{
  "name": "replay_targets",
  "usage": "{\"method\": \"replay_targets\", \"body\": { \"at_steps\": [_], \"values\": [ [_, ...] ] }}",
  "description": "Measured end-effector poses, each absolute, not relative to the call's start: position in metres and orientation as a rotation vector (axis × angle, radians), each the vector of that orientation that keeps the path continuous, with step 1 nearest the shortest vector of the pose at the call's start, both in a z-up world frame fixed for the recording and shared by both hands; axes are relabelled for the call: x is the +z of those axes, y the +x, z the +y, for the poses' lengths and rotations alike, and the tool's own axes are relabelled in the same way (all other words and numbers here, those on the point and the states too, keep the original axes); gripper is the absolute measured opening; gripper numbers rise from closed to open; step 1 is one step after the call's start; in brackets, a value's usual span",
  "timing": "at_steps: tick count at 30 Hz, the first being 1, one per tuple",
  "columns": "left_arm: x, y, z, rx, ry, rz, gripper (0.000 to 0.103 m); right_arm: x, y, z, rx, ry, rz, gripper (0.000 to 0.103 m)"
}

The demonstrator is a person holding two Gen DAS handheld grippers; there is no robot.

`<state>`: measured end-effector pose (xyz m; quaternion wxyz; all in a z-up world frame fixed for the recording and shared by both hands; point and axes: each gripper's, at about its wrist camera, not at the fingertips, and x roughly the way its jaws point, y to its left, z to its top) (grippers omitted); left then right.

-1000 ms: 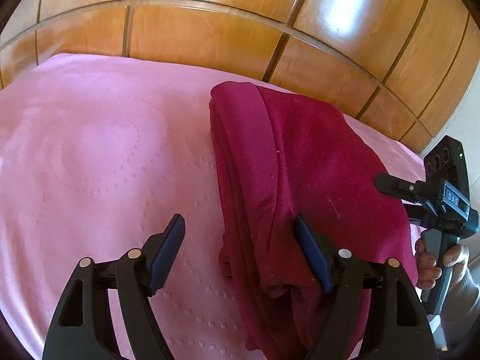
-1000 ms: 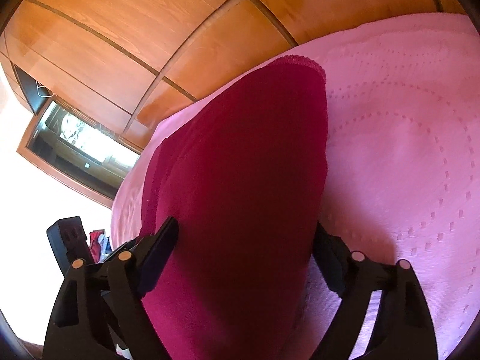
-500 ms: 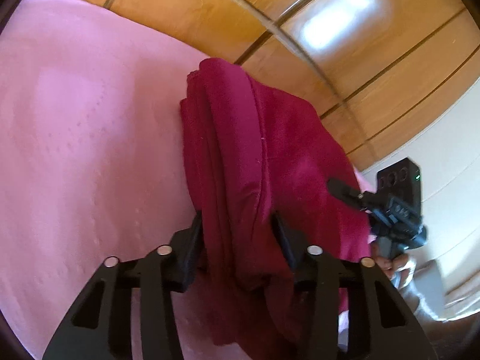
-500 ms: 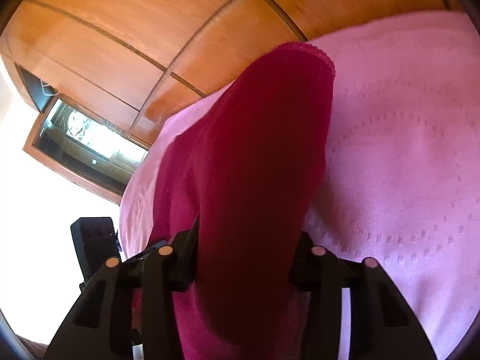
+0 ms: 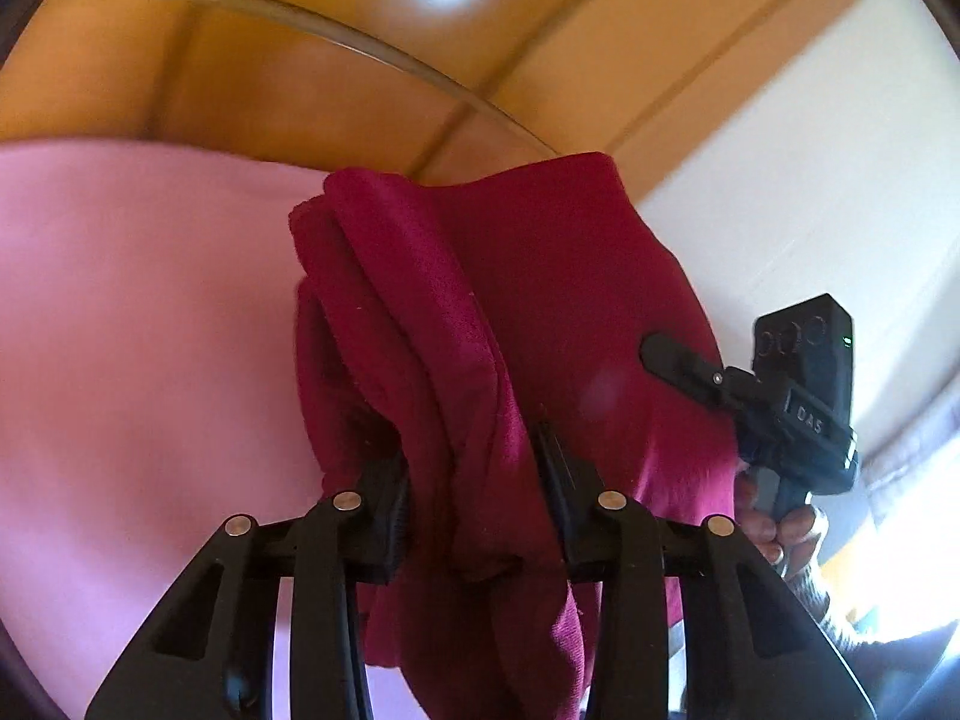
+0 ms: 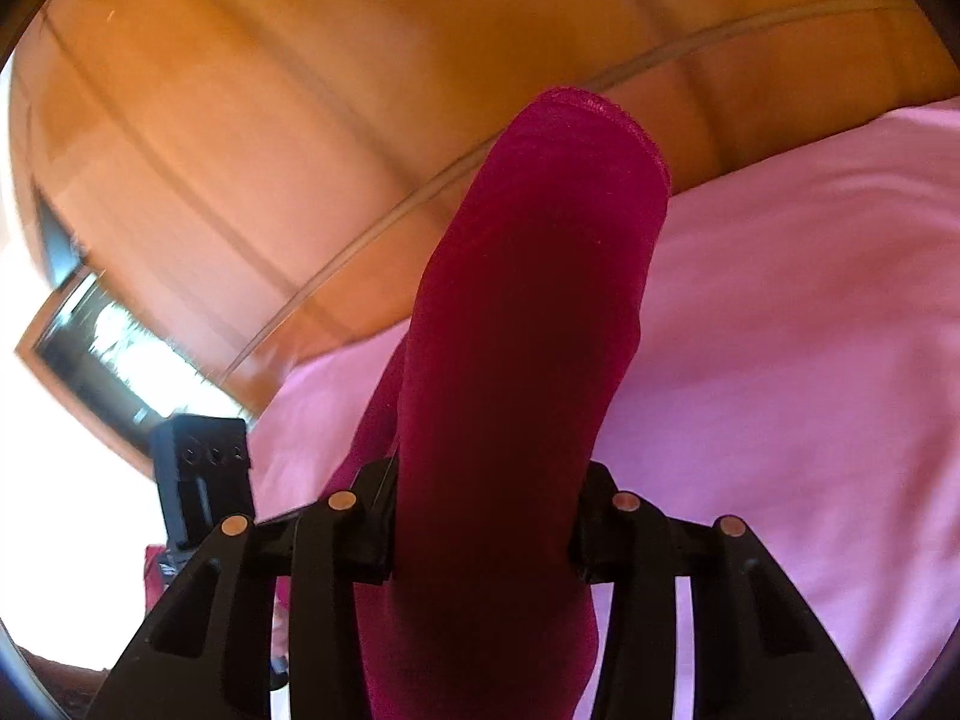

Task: Fold small clothes

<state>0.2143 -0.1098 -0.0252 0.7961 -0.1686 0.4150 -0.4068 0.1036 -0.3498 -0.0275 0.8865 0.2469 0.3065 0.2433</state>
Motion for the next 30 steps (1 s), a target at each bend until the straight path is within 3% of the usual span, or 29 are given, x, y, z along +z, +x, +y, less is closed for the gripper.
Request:
{"method": "replay_targets", "body": {
  "at_steps": [8, 12, 21, 27, 30],
  "values": [
    [-0.041, 0.260, -0.246, -0.774, -0.009, 1.007, 0.036, -0.078, 0.102, -0.445, 0.192, 0.615, 0.681, 0.044],
    [-0.050, 0.256, -0.251, -0.718, 0.052, 0.970, 0.044, -0.108, 0.094, -0.452, 0.121, 0.618, 0.703, 0.072],
    [-0.040, 0.233, -0.236, -0.586, 0.040, 0.851, 0.049, -0.043, 0.061, -0.414, 0.090, 0.436, 0.551, 0.066],
    [-0.061, 0.247, -0.237, -0.513, 0.069, 0.828, 0.071, -0.080, 0.111, -0.390, 0.016, 0.343, 0.692, 0.067],
    [-0.058, 0.247, -0.233, -0.515, 0.058, 0.826, 0.072, -0.092, 0.118, -0.381, -0.031, 0.281, 0.673, 0.067]
  ]
}}
